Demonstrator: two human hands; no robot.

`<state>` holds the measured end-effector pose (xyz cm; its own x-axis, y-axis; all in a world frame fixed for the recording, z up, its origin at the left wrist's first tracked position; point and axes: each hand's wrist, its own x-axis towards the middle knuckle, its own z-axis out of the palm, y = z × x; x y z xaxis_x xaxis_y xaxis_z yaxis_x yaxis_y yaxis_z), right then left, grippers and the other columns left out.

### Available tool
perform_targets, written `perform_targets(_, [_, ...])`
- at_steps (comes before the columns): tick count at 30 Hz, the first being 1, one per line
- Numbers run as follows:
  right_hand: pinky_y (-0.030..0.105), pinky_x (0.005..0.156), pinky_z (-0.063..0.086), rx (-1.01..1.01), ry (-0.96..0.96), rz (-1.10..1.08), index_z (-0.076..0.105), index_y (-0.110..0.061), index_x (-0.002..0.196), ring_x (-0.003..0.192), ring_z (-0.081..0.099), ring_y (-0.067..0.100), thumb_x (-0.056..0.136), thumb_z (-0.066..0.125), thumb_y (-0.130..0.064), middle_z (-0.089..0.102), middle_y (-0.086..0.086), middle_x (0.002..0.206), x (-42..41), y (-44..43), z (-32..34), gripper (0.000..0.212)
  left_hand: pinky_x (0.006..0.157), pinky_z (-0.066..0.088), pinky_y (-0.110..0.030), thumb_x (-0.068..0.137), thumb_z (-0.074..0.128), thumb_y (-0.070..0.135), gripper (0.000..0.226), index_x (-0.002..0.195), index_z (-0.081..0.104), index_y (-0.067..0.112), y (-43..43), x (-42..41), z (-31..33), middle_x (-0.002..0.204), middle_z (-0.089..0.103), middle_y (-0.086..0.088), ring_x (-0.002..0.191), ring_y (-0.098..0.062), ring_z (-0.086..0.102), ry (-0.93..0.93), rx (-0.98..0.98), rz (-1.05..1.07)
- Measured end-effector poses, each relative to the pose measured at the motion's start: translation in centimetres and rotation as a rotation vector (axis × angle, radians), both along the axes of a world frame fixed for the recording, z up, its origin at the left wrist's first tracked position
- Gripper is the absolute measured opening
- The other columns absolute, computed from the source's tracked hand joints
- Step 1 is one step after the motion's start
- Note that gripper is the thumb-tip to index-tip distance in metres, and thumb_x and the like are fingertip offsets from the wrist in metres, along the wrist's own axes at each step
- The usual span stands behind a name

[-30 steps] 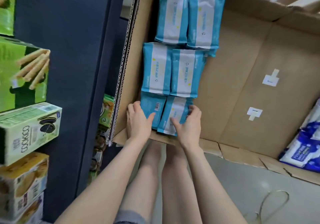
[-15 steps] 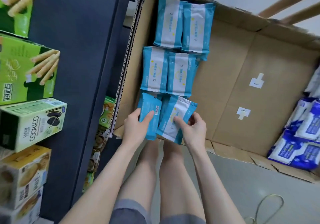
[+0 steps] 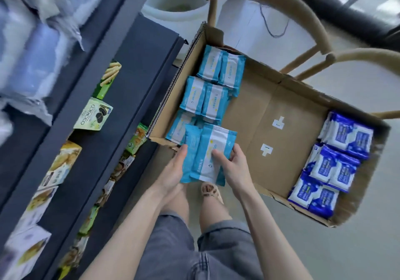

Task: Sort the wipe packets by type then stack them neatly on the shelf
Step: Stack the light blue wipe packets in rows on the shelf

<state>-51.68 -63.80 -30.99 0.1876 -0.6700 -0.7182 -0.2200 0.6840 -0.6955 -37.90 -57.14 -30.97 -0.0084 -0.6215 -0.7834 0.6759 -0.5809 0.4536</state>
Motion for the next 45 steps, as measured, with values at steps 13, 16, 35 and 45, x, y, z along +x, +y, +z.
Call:
perform_targets(13, [0.038, 0.078, 0.053, -0.268, -0.319, 0.417, 0.061, -0.01, 0.096, 0.085, 0.064, 0.017, 0.093, 0.058, -0.014, 0.07, 0.003, 0.093, -1.3, 6.8, 12.4, 0.006, 0.085, 0.052, -0.039, 0.053, 0.09, 0.033, 0.075, 0.115, 0.056, 0.008, 13.6, -4.6, 12.9, 0.109, 0.069, -0.01, 0.097, -0.022, 0.068, -0.393, -0.077, 0.443])
perform_targets(16, [0.031, 0.071, 0.051, -0.307, -0.418, 0.528, 0.059, -0.008, 0.093, 0.078, 0.062, 0.013, 0.094, 0.056, -0.012, 0.066, 0.0, 0.086, 1.5, 9.0, 15.7, 0.005, 0.088, 0.053, -0.044, 0.044, 0.093, 0.043, 0.079, 0.104, 0.048, 0.017, 17.3, -3.3, 16.2, 0.105, 0.069, -0.007, 0.096, -0.021, 0.068, -0.658, -0.008, 0.564])
perform_targets(35, [0.02, 0.062, 0.053, -0.398, -0.72, 0.718, 0.047, -0.015, 0.104, 0.085, 0.067, 0.013, 0.09, 0.06, -0.003, 0.067, 0.002, 0.097, 25.5, 32.8, 27.0, 0.022, 0.064, 0.053, -0.022, 0.092, 0.06, 0.023, 0.01, 0.1, 0.056, 0.017, 46.1, 14.2, 26.6, 0.095, 0.068, 0.005, 0.084, -0.004, 0.067, -1.101, -0.065, 1.395])
perform_targets(45, [0.033, 0.066, 0.053, -0.435, -0.772, 0.733, 0.054, -0.011, 0.097, 0.082, 0.068, 0.016, 0.087, 0.062, 0.0, 0.068, 0.0, 0.088, 35.5, 42.2, 30.9, 0.017, 0.07, 0.052, -0.023, 0.092, 0.05, -0.004, 0.035, 0.106, 0.058, 0.027, 57.4, 23.7, 31.1, 0.101, 0.069, 0.008, 0.09, -0.006, 0.068, -1.105, -0.14, 1.128])
